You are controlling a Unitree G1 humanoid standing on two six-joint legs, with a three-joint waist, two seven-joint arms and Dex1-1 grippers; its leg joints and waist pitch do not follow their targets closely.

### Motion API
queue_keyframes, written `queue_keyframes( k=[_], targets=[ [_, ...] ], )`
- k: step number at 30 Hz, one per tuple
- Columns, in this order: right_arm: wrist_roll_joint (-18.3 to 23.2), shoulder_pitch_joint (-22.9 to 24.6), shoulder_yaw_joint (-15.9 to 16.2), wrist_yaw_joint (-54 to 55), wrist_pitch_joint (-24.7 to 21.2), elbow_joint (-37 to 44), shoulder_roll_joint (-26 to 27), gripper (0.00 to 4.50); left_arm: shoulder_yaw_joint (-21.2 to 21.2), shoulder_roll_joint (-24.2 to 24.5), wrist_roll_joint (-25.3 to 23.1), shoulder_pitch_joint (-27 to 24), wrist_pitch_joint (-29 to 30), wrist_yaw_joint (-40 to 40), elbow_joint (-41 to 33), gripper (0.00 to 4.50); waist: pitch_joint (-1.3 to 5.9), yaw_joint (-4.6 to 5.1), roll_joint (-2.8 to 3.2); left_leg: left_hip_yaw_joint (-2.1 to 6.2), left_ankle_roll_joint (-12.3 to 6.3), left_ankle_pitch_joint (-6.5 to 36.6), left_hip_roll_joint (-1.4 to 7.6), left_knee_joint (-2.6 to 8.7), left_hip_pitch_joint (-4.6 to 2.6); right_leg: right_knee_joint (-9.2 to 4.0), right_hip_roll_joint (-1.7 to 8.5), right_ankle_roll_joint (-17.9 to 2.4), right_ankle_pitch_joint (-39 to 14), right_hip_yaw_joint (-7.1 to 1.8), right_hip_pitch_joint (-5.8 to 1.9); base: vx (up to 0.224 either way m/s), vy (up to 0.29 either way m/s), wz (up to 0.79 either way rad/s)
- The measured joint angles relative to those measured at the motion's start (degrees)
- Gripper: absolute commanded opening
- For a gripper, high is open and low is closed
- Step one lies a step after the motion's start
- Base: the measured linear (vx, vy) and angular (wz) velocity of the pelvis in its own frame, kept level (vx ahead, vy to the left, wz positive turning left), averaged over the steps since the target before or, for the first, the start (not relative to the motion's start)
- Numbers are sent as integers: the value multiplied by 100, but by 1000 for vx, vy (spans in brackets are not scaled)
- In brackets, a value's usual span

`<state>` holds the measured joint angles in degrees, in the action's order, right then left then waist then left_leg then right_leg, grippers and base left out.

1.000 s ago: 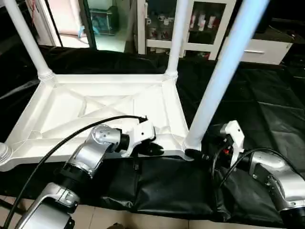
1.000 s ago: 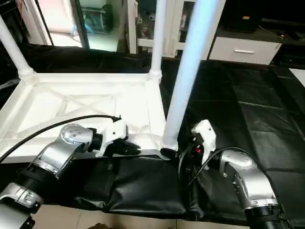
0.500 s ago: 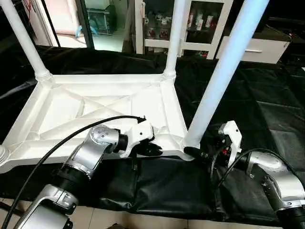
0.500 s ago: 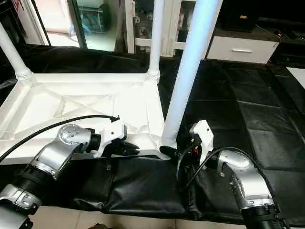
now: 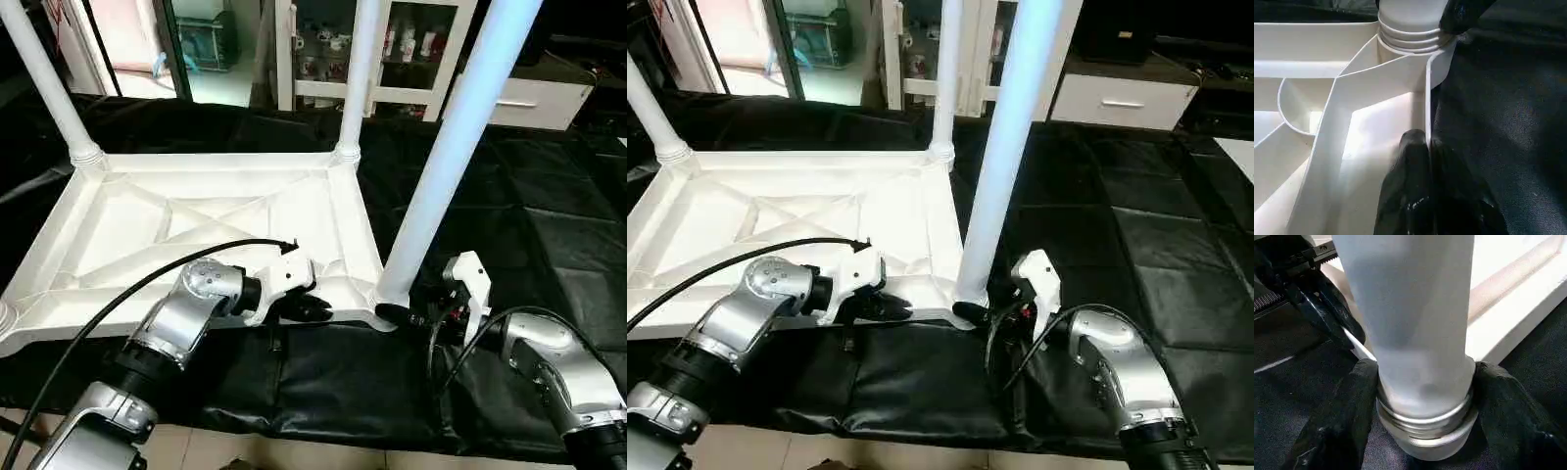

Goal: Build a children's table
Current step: Rotate leg to tighten

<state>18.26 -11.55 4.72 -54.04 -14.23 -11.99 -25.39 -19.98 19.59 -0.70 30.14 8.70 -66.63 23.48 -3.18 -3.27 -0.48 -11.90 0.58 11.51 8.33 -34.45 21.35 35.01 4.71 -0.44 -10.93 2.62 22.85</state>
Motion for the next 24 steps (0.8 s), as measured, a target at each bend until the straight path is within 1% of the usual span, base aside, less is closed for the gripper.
queue_keyframes(
  k=[2, 5, 7, 9, 10, 11, 12, 15, 17, 19, 24],
  targets=[
    [-19, 0, -1, 59, 6, -1, 30, 266, 1, 0, -10, 0, 9, 26, 1, 0, 0, 4, -2, 0, 0, 0, 0, 0, -2, 1, 0, -1, 1, 0, -1, 0, 0, 0],
    [-160, -30, -82, 855, -5, -62, 401, 266, 37, -165, -127, 112, 210, 406, 151, 0, 11, 35, -39, 0, 1, -1, 0, -2, -19, 6, 0, -5, 3, -1, -12, 0, 0, 0],
    [-259, -161, -221, 1527, -82, -191, 702, 265, 53, -441, -224, 312, 416, 833, 390, 0, 7, 56, -50, 0, 2, -2, -1, -8, -20, -4, 0, -8, 5, -3, -18, 0, 0, 0],
    [-421, -380, -440, 2524, -194, -380, 1122, 265, 75, -888, -372, 666, 658, 1430, 869, 0, 5, 55, -60, 0, 2, -2, -4, -20, -12, -9, 1, -1, 1, -8, -16, 0, 0, 0],
    [-444, -423, -448, 2746, -209, -404, 1157, 265, 85, -992, -378, 718, 720, 1590, 947, 0, 5, 49, -60, -1, 2, -2, -6, -20, -8, -14, 6, -1, 0, -7, -16, 0, 0, 0],
    [-459, -429, -478, 2946, -208, -422, 1204, 265, 86, -1127, -387, 791, 799, 1731, 1051, 0, 5, 29, -60, -1, 2, -2, -8, -21, -10, -16, 9, -2, 2, -6, -21, 0, 0, 0],
    [-529, -498, -583, 3329, -199, -494, 1397, 265, 104, -1315, -406, 939, 899, 1979, 1251, 0, 5, 8, -60, -2, 2, -2, -10, -25, -10, -16, 10, -5, 3, -8, -25, 0, 0, 0],
    [-706, -700, -753, 4226, -178, -660, 1787, 265, 124, -1682, -467, 1213, 1068, 2513, 1613, 0, 5, -27, -59, -3, 1, -2, -21, -23, -2, -16, 21, -27, 17, -6, -20, 0, 0, 0],
    [-791, -741, -762, 4505, -125, -695, 1882, 265, 126, -1837, -492, 1308, 1075, 2678, 1757, 0, 5, -42, -59, -3, -2, -1, -27, -22, 1, -15, 29, -26, 18, -2, -20, 0, 0, 0],
    [-984, -827, -752, 4716, -54, -752, 1959, 265, 129, -1959, -577, 1409, 1073, 2831, 1881, 0, 5, -44, -59, -3, -13, 6, -32, -18, 7, -15, 34, -23, 17, 0, -17, 0, 0, 0],
    [-989, -762, -752, 4613, 203, -773, 1885, 265, 91, -1983, -588, 1448, 963, 2814, 1925, 0, 5, -75, -58, -4, -38, 16, -32, -16, 27, -17, 40, -10, 9, 9, 0, 0, 0, 0]
  ],
)
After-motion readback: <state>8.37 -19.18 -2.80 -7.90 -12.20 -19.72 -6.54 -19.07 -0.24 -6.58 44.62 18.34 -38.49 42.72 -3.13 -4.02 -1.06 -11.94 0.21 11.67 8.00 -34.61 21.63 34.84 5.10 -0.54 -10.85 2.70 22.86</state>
